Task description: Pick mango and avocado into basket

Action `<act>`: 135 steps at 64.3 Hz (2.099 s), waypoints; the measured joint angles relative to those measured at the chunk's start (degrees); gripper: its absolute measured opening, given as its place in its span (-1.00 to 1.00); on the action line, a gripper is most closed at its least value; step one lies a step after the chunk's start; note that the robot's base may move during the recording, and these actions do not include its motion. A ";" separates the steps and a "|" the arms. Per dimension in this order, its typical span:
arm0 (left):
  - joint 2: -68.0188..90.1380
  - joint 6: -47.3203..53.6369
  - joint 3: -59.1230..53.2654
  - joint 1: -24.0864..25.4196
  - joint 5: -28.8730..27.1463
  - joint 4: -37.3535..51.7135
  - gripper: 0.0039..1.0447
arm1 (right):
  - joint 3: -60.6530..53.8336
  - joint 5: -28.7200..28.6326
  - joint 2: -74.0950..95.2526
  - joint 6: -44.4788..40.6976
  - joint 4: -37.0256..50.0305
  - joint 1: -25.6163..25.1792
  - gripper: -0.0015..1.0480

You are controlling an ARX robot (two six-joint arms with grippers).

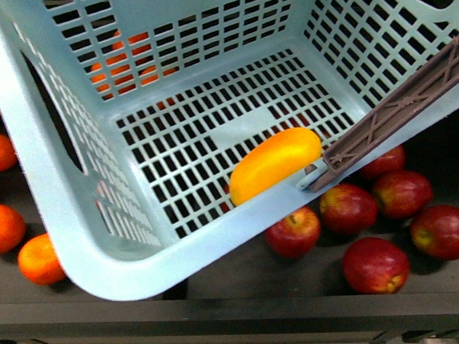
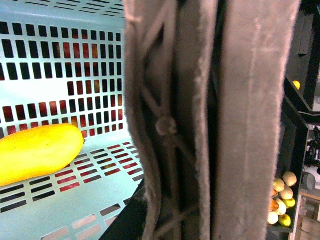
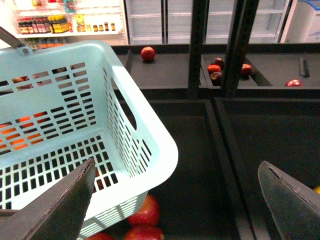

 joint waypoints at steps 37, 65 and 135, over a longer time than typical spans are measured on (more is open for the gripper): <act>0.00 0.26 0.00 0.42 -0.39 0.00 -0.73 | -0.13 -0.13 -0.22 -0.02 0.00 0.00 0.83; 0.00 0.22 0.00 0.42 -0.13 0.00 -0.73 | -0.13 -0.17 -0.17 0.00 0.00 0.00 0.83; 0.00 0.33 0.02 0.42 -0.24 0.00 -0.73 | -0.13 -0.15 -0.20 -0.02 0.00 -0.02 0.83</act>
